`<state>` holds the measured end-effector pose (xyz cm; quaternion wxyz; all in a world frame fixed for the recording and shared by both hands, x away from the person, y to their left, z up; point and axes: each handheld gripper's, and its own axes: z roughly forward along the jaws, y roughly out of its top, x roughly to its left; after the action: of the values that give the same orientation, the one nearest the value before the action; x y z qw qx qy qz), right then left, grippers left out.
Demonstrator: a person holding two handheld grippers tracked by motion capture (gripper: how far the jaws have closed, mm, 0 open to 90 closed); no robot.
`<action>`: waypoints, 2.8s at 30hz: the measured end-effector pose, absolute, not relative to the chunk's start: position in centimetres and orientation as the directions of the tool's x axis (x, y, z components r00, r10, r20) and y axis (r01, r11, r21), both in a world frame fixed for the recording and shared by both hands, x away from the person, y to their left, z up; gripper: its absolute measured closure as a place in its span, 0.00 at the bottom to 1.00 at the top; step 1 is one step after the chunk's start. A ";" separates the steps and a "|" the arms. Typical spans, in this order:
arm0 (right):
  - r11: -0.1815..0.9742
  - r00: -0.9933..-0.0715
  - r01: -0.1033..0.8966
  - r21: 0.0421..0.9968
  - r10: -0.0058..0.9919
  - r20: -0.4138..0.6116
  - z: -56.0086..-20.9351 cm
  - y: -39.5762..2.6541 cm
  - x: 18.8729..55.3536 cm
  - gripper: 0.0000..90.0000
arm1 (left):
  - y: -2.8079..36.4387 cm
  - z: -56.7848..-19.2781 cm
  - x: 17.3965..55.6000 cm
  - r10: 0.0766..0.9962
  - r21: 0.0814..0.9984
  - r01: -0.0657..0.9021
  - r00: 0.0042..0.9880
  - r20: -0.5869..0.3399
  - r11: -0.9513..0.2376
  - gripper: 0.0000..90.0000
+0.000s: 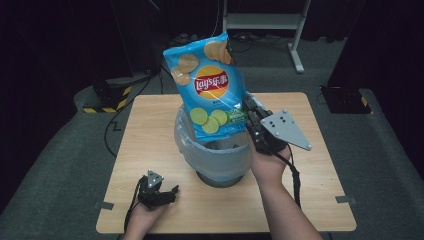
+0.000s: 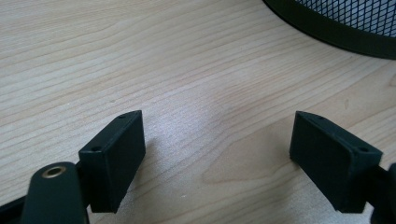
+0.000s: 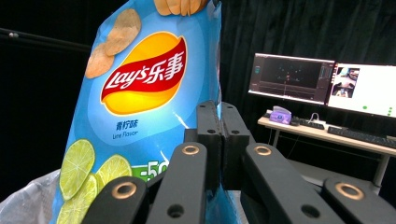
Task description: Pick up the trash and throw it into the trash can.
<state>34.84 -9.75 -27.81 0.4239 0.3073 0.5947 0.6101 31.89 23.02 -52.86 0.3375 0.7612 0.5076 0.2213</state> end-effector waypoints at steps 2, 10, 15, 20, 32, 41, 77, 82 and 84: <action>0.073 -0.459 -0.145 0.987 0.879 -0.133 -28.0 -9.6 35.0 0.99 | 23.0 -52.9 31.9 0.922 0.739 0.623 0.387 -0.005 -0.258 0.20; 0.103 -0.480 -0.108 0.989 0.865 -0.143 -28.3 -9.2 35.8 0.92 | 23.0 -52.9 31.9 0.922 0.739 0.622 0.387 -0.005 -0.257 0.20; 0.087 -0.474 -0.066 0.994 0.874 -0.108 -28.4 -9.6 36.3 0.71 | 23.0 -52.9 31.9 0.922 0.739 0.623 0.387 -0.005 -0.258 0.20; 0.072 -0.467 -0.069 0.995 0.879 -0.096 -28.3 -10.6 36.1 0.69 | 23.0 -52.9 31.9 0.922 0.739 0.622 0.387 -0.005 -0.258 0.20; 0.088 -0.319 -0.054 0.995 0.942 -0.101 -31.1 -17.3 34.0 0.88 | 23.0 -52.9 31.9 0.922 0.740 0.621 0.386 -0.003 -0.258 0.20; 0.115 -0.345 0.013 0.993 0.933 -0.104 -33.0 -16.8 34.6 0.93 | 23.0 -52.9 31.9 0.922 0.740 0.621 0.386 -0.002 -0.258 0.20; 0.183 -0.375 0.046 0.982 0.915 -0.153 -32.7 -14.1 38.0 0.92 | 23.1 -52.9 31.8 0.923 0.742 0.620 0.385 -0.002 -0.257 0.22; 0.200 -0.384 0.026 0.979 0.907 -0.175 -32.5 -13.8 37.5 0.91 | 23.1 -52.9 31.8 0.922 0.742 0.619 0.387 -0.002 -0.258 0.22; 0.184 -0.383 0.017 0.983 0.909 -0.164 -32.3 -14.0 37.3 0.90 | 23.1 -52.9 31.8 0.922 0.742 0.618 0.387 -0.002 -0.258 0.23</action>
<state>37.28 -14.01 -32.32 0.4229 0.3603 0.6429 0.5272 31.78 23.06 -52.85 0.3387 0.7607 0.5063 0.2242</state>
